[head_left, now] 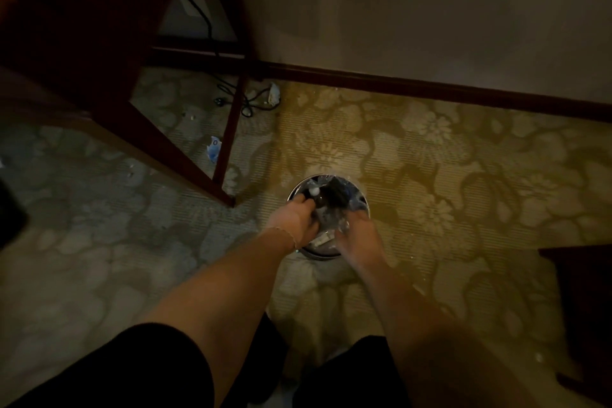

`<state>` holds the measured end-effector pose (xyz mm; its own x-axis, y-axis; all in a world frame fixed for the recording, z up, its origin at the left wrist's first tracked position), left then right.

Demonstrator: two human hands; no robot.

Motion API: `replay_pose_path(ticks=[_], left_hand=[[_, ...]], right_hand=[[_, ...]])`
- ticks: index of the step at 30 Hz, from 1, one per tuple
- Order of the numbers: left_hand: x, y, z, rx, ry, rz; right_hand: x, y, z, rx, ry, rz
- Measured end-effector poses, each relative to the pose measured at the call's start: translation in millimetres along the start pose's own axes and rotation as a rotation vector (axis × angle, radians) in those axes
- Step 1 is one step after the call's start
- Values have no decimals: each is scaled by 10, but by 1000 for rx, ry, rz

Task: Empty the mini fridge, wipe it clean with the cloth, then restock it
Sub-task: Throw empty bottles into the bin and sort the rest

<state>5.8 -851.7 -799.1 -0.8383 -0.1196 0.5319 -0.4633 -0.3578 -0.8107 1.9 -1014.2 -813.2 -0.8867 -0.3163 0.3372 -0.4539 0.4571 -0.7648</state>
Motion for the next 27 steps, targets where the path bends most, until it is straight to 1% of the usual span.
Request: replay_pose_path(ticks=[5, 8, 10, 13, 16, 19, 22, 27], left_hand=[[929, -994, 281, 11, -19, 9], [1542, -1630, 482, 33, -20, 49], [1980, -2015, 581, 21, -21, 82], [2610, -2562, 652, -46, -36, 161], [3262, -3026, 622, 15, -111, 262], [3956, -3316, 489, 64, -168, 346], [4610, -3494, 245, 122, -209, 400], [5526, -3739, -406, 193, -318, 492]], right_hand=[[673, -981, -711, -4, -28, 28], [1076, -1615, -1167, 15, -44, 49], [1333, -1998, -1453, 15, -102, 66], [1670, -2610, -1984, 126, -222, 32], [2020, -3125, -2537, 200, -342, 10], [2450, -3397, -3024, 267, -484, 17], [2869, -3484, -3484, 320, -601, -17], [3406, -3266, -4355, 338, -798, -74]])
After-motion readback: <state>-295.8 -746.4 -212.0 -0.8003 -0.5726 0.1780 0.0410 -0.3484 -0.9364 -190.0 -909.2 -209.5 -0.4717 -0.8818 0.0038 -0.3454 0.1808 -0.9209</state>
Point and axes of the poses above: each hand's wrist, its own x-axis away from the middle knuckle, its own y-axis out of the palm, z = x × y, the point moved 1 cm from there along -x, towards the middle knuckle, and after that the axes turned 11 degrees about -y, right-handed, at the moved point
